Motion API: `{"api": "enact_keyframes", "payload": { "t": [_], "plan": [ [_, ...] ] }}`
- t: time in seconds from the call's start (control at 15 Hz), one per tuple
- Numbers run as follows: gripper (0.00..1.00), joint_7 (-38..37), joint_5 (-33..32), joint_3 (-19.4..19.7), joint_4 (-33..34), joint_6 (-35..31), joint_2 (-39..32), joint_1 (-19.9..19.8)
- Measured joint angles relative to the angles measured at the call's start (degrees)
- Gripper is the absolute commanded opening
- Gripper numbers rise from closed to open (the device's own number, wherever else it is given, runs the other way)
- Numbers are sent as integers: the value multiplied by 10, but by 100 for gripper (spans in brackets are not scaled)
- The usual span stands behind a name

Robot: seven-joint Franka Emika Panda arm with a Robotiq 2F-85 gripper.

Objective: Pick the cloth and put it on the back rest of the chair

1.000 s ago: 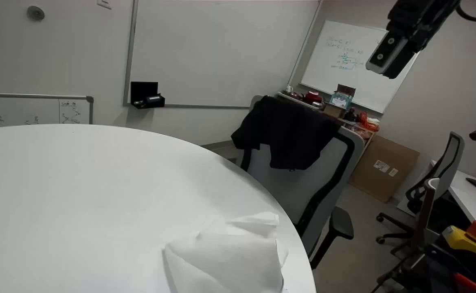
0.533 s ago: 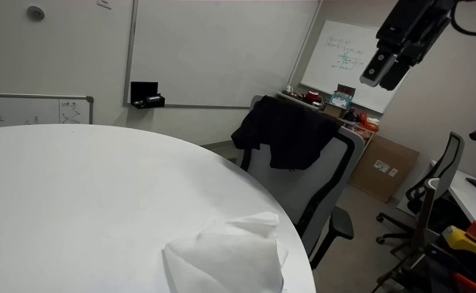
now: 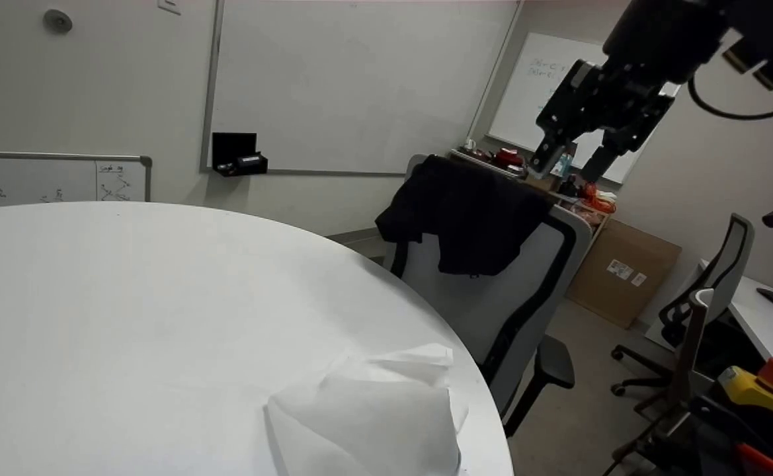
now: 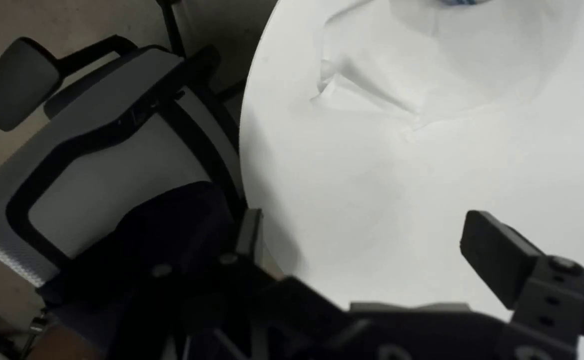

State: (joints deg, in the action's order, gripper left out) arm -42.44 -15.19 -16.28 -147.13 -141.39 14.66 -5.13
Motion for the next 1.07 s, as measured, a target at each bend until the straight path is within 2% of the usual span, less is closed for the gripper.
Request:
{"api": "enact_keyframes", "payload": {
  "t": [0.2, 0.4, 0.8, 1.07],
  "plan": [
    [100, -107, -74, 2, -8, -25, -42, -21],
    [100, -210, -153, 18, -7, -40, -91, -24],
    [100, -371, -291, 84, 4, -69, -177, 2],
    [100, -453, -365, 88, 35, -93, -251, 7]
  ]
}}
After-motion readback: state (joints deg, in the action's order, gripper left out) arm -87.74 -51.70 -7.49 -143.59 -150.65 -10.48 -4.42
